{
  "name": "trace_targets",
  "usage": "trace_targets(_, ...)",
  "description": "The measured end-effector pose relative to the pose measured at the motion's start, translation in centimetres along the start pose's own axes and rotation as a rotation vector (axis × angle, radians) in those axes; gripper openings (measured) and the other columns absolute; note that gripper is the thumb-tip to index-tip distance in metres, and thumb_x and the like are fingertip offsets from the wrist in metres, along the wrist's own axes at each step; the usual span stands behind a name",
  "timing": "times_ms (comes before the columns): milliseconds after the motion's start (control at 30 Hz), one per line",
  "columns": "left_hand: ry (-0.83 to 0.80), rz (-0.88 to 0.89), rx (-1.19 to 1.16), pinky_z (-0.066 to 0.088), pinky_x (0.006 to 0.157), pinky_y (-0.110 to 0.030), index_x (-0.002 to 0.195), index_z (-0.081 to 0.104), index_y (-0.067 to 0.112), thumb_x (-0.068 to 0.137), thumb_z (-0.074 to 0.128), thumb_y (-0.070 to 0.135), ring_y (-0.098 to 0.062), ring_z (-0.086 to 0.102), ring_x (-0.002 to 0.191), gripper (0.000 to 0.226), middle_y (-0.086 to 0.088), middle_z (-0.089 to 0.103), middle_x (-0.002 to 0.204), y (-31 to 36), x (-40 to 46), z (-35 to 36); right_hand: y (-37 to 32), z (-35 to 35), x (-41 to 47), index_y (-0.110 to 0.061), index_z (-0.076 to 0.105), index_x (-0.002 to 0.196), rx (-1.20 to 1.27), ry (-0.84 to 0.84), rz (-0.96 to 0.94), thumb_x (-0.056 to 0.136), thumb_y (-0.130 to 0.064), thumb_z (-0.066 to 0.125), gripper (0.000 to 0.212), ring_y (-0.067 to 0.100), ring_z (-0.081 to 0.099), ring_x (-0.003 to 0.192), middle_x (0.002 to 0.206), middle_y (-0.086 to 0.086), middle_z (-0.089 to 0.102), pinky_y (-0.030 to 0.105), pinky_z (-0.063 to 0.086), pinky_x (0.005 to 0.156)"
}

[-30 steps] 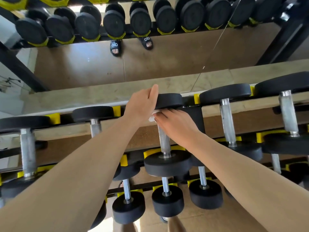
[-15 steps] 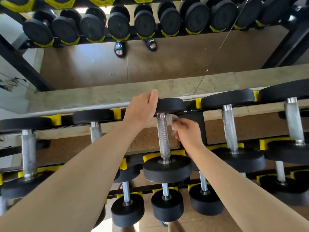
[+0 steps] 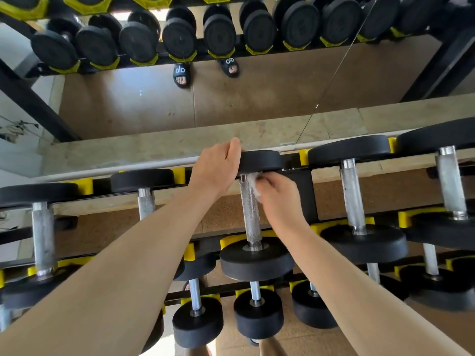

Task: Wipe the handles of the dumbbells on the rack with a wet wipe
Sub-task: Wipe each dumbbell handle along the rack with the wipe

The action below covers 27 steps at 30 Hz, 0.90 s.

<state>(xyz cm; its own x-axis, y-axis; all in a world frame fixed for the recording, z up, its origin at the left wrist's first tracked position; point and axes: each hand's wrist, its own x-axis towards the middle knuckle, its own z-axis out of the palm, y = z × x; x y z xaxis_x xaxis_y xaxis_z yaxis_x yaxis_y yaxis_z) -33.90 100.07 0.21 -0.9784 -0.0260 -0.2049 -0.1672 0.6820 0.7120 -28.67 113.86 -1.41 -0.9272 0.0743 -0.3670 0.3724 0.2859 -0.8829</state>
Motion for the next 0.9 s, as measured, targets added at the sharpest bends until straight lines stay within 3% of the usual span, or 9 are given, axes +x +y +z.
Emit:
trace_targets(100,-0.002,-0.001,-0.003,0.055,0.084,-0.049,0.099,0.071,0.016,0.107,0.024,0.033,-0.032,0.062,0.09,0.05,-0.011,0.07,0.093,0.0,0.0,-0.1,0.4,0.7,-0.9,-0.018,0.069,0.101,-0.535,0.013,-0.459,0.099,-0.021,0.051,0.018,0.003,0.06,0.064,0.082,-0.006,0.069,0.011,0.041,0.056)
trace_targets(167,-0.009,0.006,-0.004,0.056,0.082,-0.05,0.1,0.068,0.013,0.108,0.026,0.03,-0.032,0.062,0.089,0.047,-0.012,0.069,0.092,0.1,-0.1,0.0,1.2,0.8,-0.4,-0.018,0.069,0.108,-0.835,0.023,-0.699,0.096,-0.02,0.054,0.019,0.014,0.067,0.074,0.093,-0.002,0.072,0.023,0.05,0.062)
trace_targets(267,-0.003,0.01,-0.001,0.056,0.08,-0.053,0.101,0.065,0.009,0.108,0.026,0.028,-0.034,0.062,0.088,0.044,-0.013,0.068,0.092,0.1,-0.2,0.2,1.8,0.0,0.5,-0.025,0.066,0.114,-0.985,0.002,-0.805,0.096,-0.026,0.049,0.025,0.02,0.064,0.084,0.099,0.001,0.068,0.031,0.052,0.072)
trace_targets(400,0.006,-0.017,-0.006,0.054,0.079,-0.053,0.093,0.066,0.007,0.108,0.026,0.031,-0.029,0.06,0.082,0.048,-0.012,0.065,0.083,0.2,-0.1,0.0,2.6,-0.5,-0.1,-0.027,0.059,0.12,-0.993,0.075,-0.77,0.096,-0.033,0.051,0.026,0.02,0.054,0.096,0.111,0.005,0.056,0.03,0.05,0.076)
trace_targets(500,0.007,-0.012,0.005,0.055,0.078,-0.051,0.091,0.067,0.009,0.108,0.025,0.034,-0.026,0.06,0.081,0.051,-0.011,0.065,0.081,0.1,-0.1,0.1,2.9,0.4,-0.5,-0.02,0.063,0.116,-0.881,0.134,-0.732,0.097,-0.029,0.055,0.024,0.02,0.056,0.095,0.114,0.007,0.059,0.031,0.052,0.077)
trace_targets(633,0.013,-0.024,-0.009,0.056,0.077,-0.052,0.089,0.067,0.01,0.106,0.025,0.039,-0.024,0.061,0.08,0.054,-0.01,0.065,0.08,-0.3,0.1,0.4,3.2,1.0,0.0,-0.012,0.071,0.107,-0.662,0.213,-0.706,0.098,-0.02,0.055,0.019,0.019,0.06,0.09,0.103,0.004,0.068,0.034,0.053,0.079)
trace_targets(733,0.019,-0.026,-0.012,0.057,0.078,-0.05,0.09,0.069,0.012,0.106,0.024,0.04,-0.023,0.062,0.081,0.055,-0.008,0.066,0.079,-0.2,0.1,0.4,3.1,1.3,-0.3,-0.011,0.071,0.105,-0.516,0.262,-0.621,0.097,-0.017,0.058,0.016,0.015,0.061,0.086,0.095,0.002,0.071,0.027,0.052,0.076)
trace_targets(800,0.022,-0.026,-0.007,0.056,0.079,-0.048,0.09,0.07,0.014,0.106,0.024,0.04,-0.022,0.062,0.081,0.055,-0.007,0.066,0.08,-0.2,0.1,0.3,2.8,1.6,-0.7,-0.011,0.071,0.102,-0.393,0.275,-0.497,0.098,-0.017,0.056,0.016,0.01,0.063,0.077,0.087,0.0,0.071,0.022,0.052,0.068)
trace_targets(900,0.028,-0.01,0.001,0.055,0.081,-0.048,0.09,0.07,0.013,0.106,0.023,0.039,-0.025,0.061,0.082,0.056,-0.009,0.067,0.082,-0.2,0.1,0.3,1.8,1.8,0.2,-0.009,0.068,0.088,-0.081,0.166,-0.021,0.099,-0.025,0.051,0.026,0.01,0.057,0.064,0.072,-0.002,0.065,0.026,0.045,0.061)
